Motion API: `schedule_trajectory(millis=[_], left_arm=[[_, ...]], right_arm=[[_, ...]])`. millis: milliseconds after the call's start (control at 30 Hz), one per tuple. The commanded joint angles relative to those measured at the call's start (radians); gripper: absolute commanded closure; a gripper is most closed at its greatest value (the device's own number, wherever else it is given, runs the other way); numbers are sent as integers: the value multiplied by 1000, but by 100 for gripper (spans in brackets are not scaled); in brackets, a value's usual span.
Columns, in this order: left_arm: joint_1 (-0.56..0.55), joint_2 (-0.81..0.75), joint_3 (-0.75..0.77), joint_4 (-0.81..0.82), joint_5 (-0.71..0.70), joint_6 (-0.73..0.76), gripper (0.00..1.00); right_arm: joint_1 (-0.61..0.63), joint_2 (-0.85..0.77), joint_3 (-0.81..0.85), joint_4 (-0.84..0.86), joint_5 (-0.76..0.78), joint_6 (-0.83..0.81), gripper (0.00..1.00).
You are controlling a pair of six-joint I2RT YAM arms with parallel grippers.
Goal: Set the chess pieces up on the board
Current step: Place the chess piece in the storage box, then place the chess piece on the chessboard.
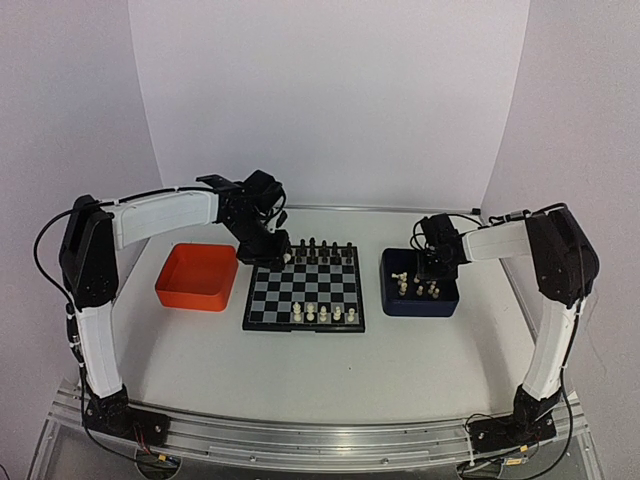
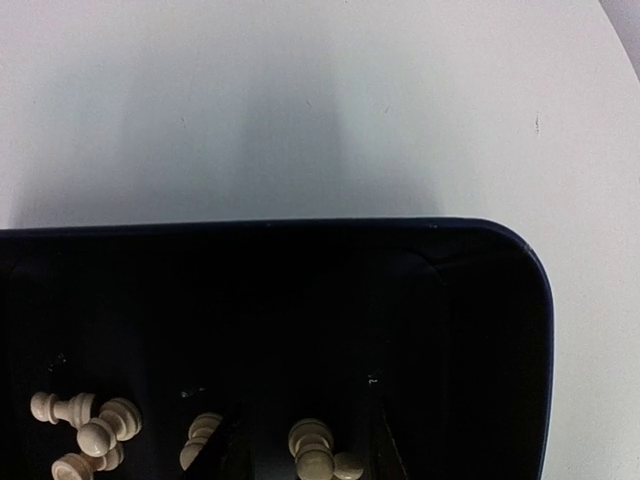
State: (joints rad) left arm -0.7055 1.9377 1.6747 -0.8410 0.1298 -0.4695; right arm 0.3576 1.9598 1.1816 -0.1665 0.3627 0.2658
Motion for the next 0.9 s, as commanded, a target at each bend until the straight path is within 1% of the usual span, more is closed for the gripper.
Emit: schedule_trajectory(millis=[0,167,267,367,500,633,700,833,867], left_arm=[[6,40,97,-200,75,-7,100],[6,97,193,-401,103,-10,100],[6,111,222,-467,136,-13,100],[6,101,215,-452,181,-14,100],[6,90,222,-391,236,-11,100],[6,66,243,-323,319,15,100],[6,52,259,-292,369,39,100],[7,39,289,-249,531,104,100],[7,47,299,-255,562,122,100]], right_arm=[[-6,-50,3,24,1,-1,63],[-5,-112,-12,24,-20,6,56],[-5,-145,-24,24,-48,-7,52],[-5,-185,-43,24,-109,-43,46],[-5,-261,-66,31,-225,-156,38],[0,-367,-103,83,-462,-326,31],[6,-411,-119,114,-665,-419,29],[35,-440,-114,174,-1160,-546,28],[49,-433,-101,192,-1232,-563,28]])
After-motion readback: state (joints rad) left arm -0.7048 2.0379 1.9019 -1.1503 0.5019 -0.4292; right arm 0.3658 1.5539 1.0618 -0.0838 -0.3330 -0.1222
